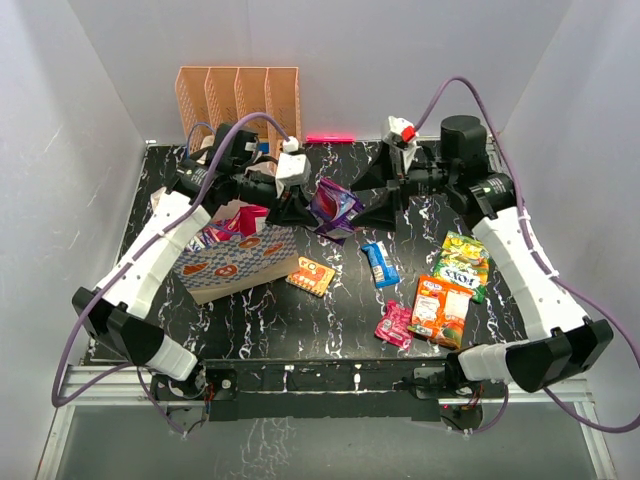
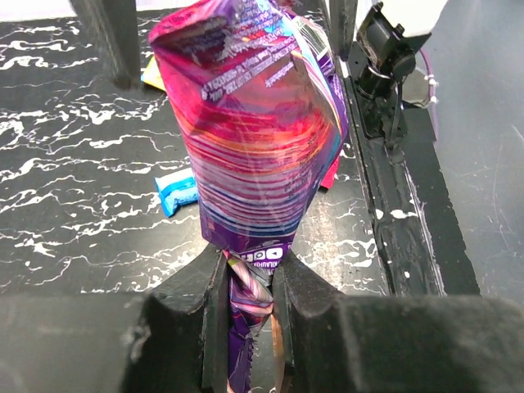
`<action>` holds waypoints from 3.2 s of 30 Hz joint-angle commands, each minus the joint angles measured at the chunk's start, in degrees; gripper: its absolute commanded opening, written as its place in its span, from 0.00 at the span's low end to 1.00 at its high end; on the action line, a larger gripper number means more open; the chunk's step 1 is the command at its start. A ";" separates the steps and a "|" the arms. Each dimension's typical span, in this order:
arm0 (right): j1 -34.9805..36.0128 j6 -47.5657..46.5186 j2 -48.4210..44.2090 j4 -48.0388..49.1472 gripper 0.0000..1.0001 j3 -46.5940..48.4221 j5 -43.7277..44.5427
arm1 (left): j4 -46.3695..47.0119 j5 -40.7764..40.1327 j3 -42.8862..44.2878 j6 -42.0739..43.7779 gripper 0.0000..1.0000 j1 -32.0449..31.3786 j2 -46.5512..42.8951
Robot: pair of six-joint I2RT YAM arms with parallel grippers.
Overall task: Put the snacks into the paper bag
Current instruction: Place the snack in the paper bag, then pick up the snack from the center of the board.
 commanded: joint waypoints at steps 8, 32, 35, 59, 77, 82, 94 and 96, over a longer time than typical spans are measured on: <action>-8.06 -1.16 -6.90 -2.95 0.98 3.87 3.03 | 3.97 -10.34 10.91 -9.18 0.00 2.59 -5.50; -10.05 -2.99 -7.04 -3.78 0.98 2.36 7.09 | -20.96 -62.51 14.92 3.83 0.00 10.61 -13.08; -10.04 -2.92 -7.05 -3.80 0.98 2.18 7.22 | -23.30 -64.53 12.54 4.38 0.00 10.62 -13.02; -10.14 -3.78 -8.09 -4.35 0.98 0.96 8.89 | -19.13 -71.82 -6.01 2.82 0.13 10.62 -9.28; -10.18 -5.13 -8.11 -4.73 0.98 -0.03 12.49 | -20.40 -73.46 -2.42 3.65 0.63 10.62 -9.99; -10.15 -6.40 -8.29 -4.81 0.98 -1.70 20.48 | -16.12 -74.69 -0.99 3.51 0.74 10.62 -11.65; -10.13 -9.13 -6.41 -11.15 0.99 -7.11 43.26 | 1.19 -75.00 -0.14 -2.97 0.98 10.62 -13.76; -10.08 -10.96 -5.78 -14.40 0.98 -8.41 45.64 | 3.50 -74.92 -0.94 -3.38 0.98 10.62 -14.10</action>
